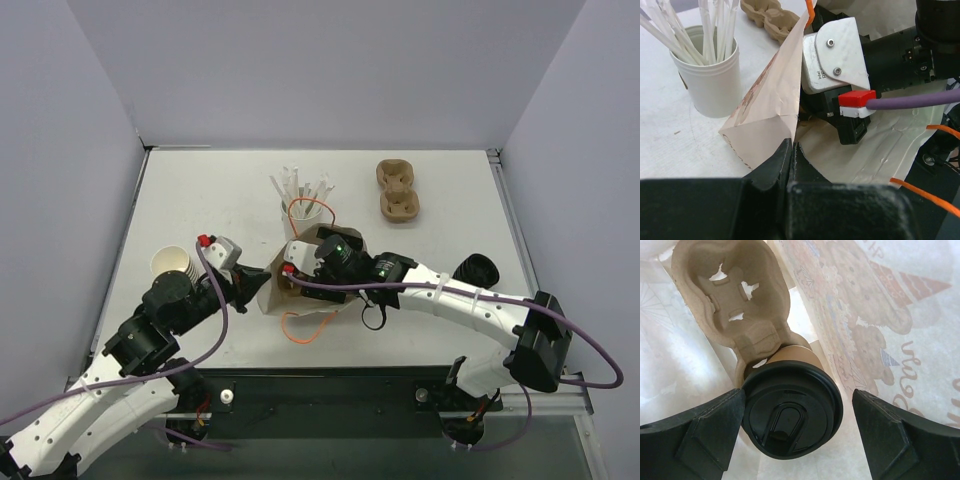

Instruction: Pack the takeout coffee

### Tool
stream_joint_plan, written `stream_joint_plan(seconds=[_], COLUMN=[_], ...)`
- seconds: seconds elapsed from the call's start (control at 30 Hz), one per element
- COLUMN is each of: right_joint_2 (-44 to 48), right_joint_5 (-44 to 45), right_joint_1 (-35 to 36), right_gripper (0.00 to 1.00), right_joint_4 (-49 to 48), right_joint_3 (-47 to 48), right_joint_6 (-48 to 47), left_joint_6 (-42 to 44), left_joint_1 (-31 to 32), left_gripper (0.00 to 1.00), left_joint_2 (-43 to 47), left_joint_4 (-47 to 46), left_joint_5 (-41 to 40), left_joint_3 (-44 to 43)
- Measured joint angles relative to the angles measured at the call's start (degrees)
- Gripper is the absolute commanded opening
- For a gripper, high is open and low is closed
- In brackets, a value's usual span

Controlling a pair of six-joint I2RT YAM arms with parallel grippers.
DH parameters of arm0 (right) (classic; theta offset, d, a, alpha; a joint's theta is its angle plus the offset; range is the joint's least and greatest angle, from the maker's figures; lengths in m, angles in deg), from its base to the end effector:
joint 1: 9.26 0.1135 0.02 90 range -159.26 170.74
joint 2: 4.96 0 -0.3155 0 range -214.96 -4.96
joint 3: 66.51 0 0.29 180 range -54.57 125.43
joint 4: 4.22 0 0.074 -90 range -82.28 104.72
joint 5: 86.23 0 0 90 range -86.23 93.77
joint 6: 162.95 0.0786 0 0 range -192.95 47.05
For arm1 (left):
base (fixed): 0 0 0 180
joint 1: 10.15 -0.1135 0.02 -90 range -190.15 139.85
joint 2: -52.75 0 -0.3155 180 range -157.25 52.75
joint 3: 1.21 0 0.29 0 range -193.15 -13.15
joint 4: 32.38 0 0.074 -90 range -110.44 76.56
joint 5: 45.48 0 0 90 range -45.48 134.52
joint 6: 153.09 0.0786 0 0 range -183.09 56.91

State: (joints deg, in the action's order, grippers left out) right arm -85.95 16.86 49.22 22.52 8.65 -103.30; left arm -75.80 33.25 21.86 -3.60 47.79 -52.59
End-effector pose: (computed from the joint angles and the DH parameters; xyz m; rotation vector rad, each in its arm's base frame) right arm 0.2170 0.3197 0.3146 -1.3878 1.6067 0.0463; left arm 0.1217 -0.1213 0.3550 0.5125 1.7020 -0.7675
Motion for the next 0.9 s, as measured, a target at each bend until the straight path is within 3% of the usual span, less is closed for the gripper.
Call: stream_joint_plan(seconds=[0.43, 0.9], right_joint_2=[0.6, 4.6], right_joint_5=[-0.2, -8.2], right_joint_1=[0.1, -1.9], right_gripper=[0.89, 0.8], right_joint_4=[-0.4, 0.6], right_joint_3=[-1.6, -0.2], right_joint_6=[0.6, 1.6], left_joint_6=[5.9, 10.8], left_joint_1=[0.0, 0.0], left_gripper=[0.0, 0.0], left_joint_2=[1.9, 0.1], left_joint_4=[-3.8, -6.4], left_joint_5=[1.8, 2.5], left_joint_3=[3.3, 3.4])
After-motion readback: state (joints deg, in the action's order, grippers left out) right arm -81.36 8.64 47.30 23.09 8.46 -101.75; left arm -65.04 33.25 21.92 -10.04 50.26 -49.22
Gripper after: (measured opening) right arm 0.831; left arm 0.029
